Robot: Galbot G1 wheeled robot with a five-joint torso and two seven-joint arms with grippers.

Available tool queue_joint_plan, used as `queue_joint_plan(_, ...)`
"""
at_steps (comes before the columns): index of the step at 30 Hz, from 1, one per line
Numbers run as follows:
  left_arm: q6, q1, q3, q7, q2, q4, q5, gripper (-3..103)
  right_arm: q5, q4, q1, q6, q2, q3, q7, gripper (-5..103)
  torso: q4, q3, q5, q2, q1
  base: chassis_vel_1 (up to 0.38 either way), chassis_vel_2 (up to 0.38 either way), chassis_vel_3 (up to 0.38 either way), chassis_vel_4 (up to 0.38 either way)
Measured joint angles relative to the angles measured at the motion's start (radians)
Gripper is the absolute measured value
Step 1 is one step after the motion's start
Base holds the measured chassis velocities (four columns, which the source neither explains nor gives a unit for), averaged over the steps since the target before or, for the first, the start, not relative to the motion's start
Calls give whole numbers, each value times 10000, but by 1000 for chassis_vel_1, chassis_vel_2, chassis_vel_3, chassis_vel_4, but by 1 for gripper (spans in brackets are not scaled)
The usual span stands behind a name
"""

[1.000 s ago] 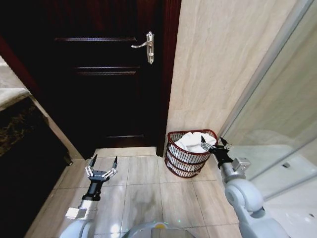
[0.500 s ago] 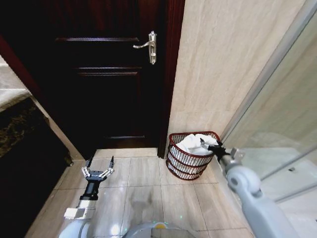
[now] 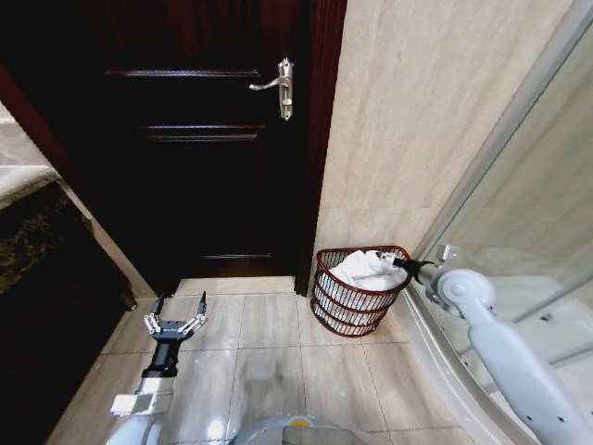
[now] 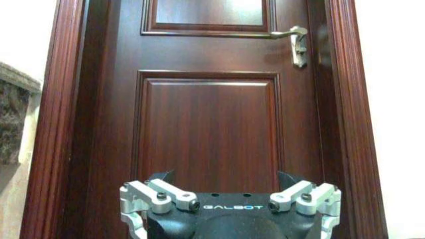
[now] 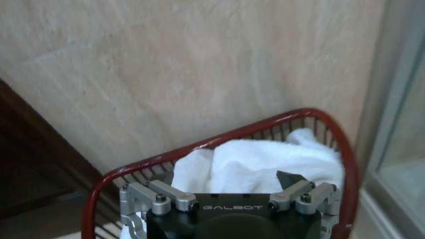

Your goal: Discard the used towel into the hamper.

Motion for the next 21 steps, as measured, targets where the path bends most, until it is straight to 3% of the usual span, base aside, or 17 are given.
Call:
queue_joint_plan(8,-15,-4,-59,22,-171,-121,-4,100,795,-925,1187,9,-399,-1824,305,100,4,-1,-1,-4,0,0,0,0,0)
queue_joint_plan(14,-32,71,-203,23,-259,-304,-189,100,1258,-1116,1134,26,-1076,-2439,256,100,-1,-3,0,-5,-1,0,0,0,0)
queue_joint_plan(21,-91,71,-224,30,-330,-251,-219,100,1408,-1334,1531,36,-1142,-3007,254,100,0,-4,0,-6,-2,0,0,0,0)
